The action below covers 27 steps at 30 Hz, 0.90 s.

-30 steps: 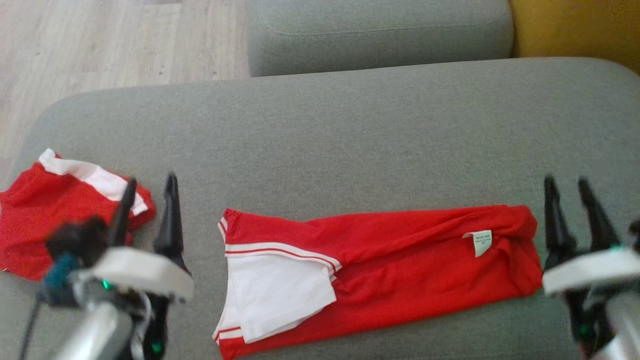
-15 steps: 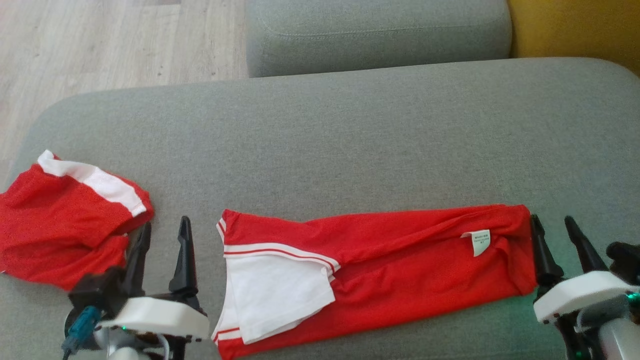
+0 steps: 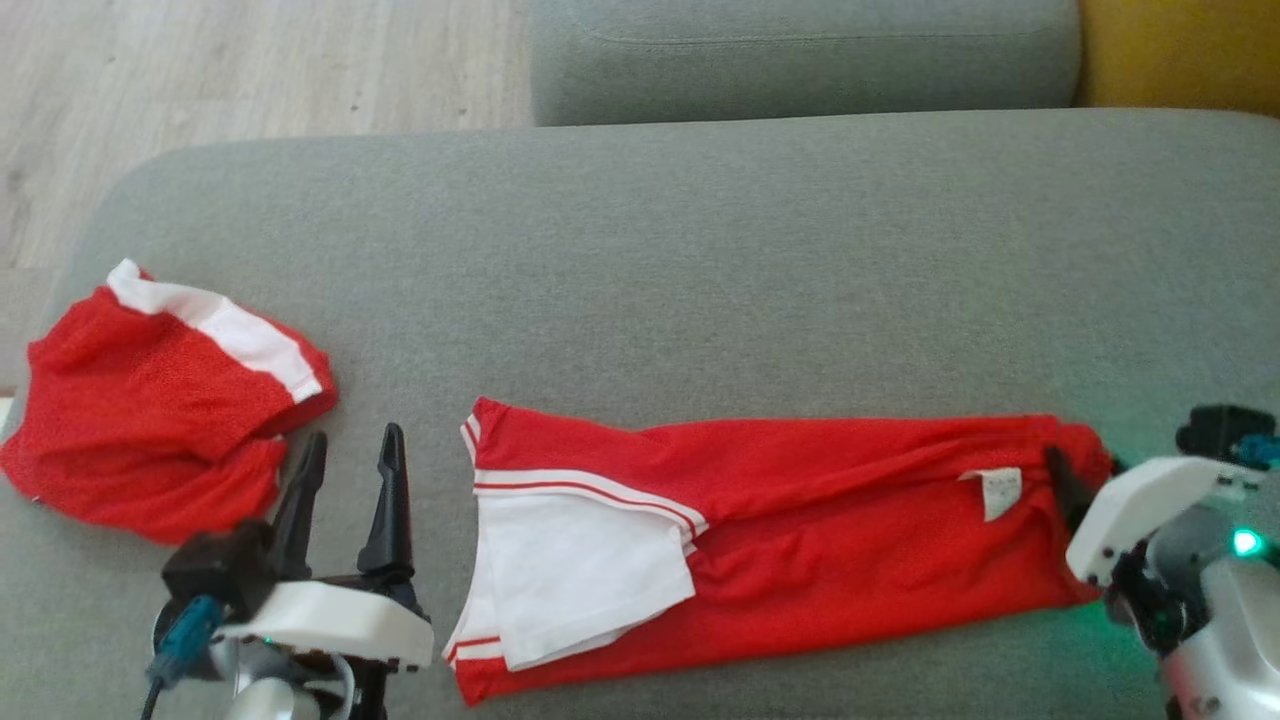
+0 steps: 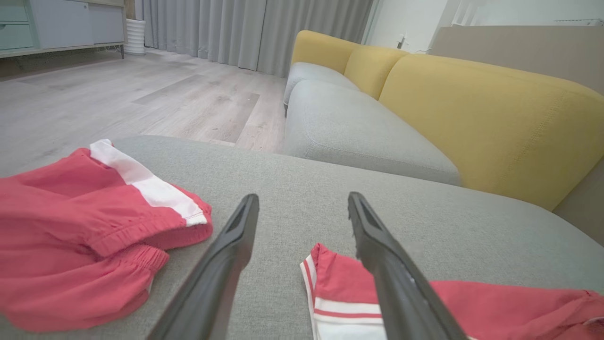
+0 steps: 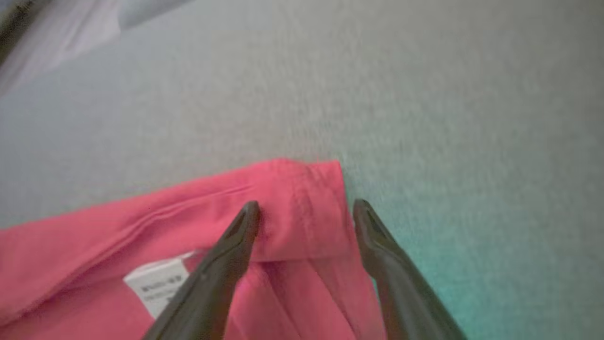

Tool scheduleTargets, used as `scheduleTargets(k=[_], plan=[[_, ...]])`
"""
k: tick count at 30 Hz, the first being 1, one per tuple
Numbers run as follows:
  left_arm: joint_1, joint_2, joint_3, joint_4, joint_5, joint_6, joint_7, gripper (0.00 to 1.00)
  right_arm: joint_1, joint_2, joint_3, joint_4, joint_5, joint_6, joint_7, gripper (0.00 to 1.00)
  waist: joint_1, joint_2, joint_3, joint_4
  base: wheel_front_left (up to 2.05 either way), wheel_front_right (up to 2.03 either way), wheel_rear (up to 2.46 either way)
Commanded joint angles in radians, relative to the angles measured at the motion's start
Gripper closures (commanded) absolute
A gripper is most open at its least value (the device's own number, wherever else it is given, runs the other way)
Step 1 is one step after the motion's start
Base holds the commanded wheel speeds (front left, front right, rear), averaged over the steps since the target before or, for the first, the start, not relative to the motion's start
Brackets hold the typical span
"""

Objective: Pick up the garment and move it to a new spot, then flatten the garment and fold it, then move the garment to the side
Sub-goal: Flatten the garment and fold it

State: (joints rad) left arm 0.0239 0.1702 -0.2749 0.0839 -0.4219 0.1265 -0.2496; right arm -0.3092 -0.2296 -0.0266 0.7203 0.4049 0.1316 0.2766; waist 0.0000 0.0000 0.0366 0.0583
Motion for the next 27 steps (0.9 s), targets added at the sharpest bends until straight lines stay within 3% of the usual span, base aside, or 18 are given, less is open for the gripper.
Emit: scheduleTargets(k=[1, 8, 13, 14, 15, 16, 17, 18, 20, 27], plan=[[-0.052, -0.001, 0.049, -0.022, 0.013, -0.004, -0.012, 0.00, -0.038, -0.019, 0.007, 0.003, 0.001, -0.001, 0.020, 0.00, 0.0000, 0.0000, 0.002, 0.011, 0.00, 0.00, 0.00], [-0.050, -0.013, 0.075, 0.000, 0.023, -0.019, -0.012, 0.00, -0.059, -0.008, -0.044, 0.146, -0.020, -0.001, 0.122, 0.00, 0.0000, 0.0000, 0.005, 0.026, 0.00, 0.00, 0.00], [-0.053, -0.020, 0.083, 0.010, 0.033, -0.028, -0.012, 0.00, -0.066, 0.033, -0.026, 0.218, 0.011, -0.001, 0.277, 0.00, 0.0000, 0.0000, 0.004, 0.031, 0.00, 0.00, 0.00], [-0.052, -0.021, 0.085, 0.012, 0.034, -0.029, -0.012, 0.00, -0.067, 0.042, -0.016, 0.221, 0.023, -0.001, 0.308, 0.08, 0.0000, 0.0000, 0.003, 0.031, 0.00, 0.00, 0.00], [-0.051, -0.022, 0.087, 0.013, 0.036, -0.030, -0.012, 0.00, -0.068, 0.049, -0.006, 0.215, 0.033, -0.001, 0.326, 0.24, 0.0000, 0.0000, 0.002, 0.030, 0.00, 0.00, 0.00], [-0.051, -0.023, 0.090, 0.015, 0.037, -0.030, -0.012, 0.00, -0.068, 0.053, 0.001, 0.206, 0.041, -0.001, 0.333, 0.49, 0.0000, 0.0000, 0.001, 0.030, 0.00, 0.00, 0.00], [-0.050, -0.024, 0.092, 0.016, 0.037, -0.031, -0.012, 0.00, -0.068, 0.056, 0.007, 0.197, 0.050, -0.001, 0.338, 0.64, 0.0000, 0.0000, -0.001, 0.030, 0.00, 0.00, 0.00], [-0.049, -0.025, 0.094, 0.018, 0.038, -0.032, -0.012, 0.00, -0.069, 0.060, 0.011, 0.186, 0.062, -0.001, 0.340, 0.95, 0.0000, 0.0000, -0.003, 0.029, 0.00, 0.00, 0.00], [-0.048, -0.026, 0.096, 0.020, 0.038, -0.033, -0.012, 0.00, -0.069, 0.061, 0.016, 0.175, 0.072, -0.001, 0.338, 1.00, 0.0000, 0.0000, -0.005, 0.029, 0.00, 0.00, 0.00], [-0.041, -0.035, 0.104, 0.025, 0.043, -0.041, -0.012, 0.00, -0.091, 0.016, 0.040, 0.093, 0.116, -0.001, 0.328, 1.00, 0.0000, 0.0000, -0.019, 0.013, 0.00, 0.00, 0.00]])
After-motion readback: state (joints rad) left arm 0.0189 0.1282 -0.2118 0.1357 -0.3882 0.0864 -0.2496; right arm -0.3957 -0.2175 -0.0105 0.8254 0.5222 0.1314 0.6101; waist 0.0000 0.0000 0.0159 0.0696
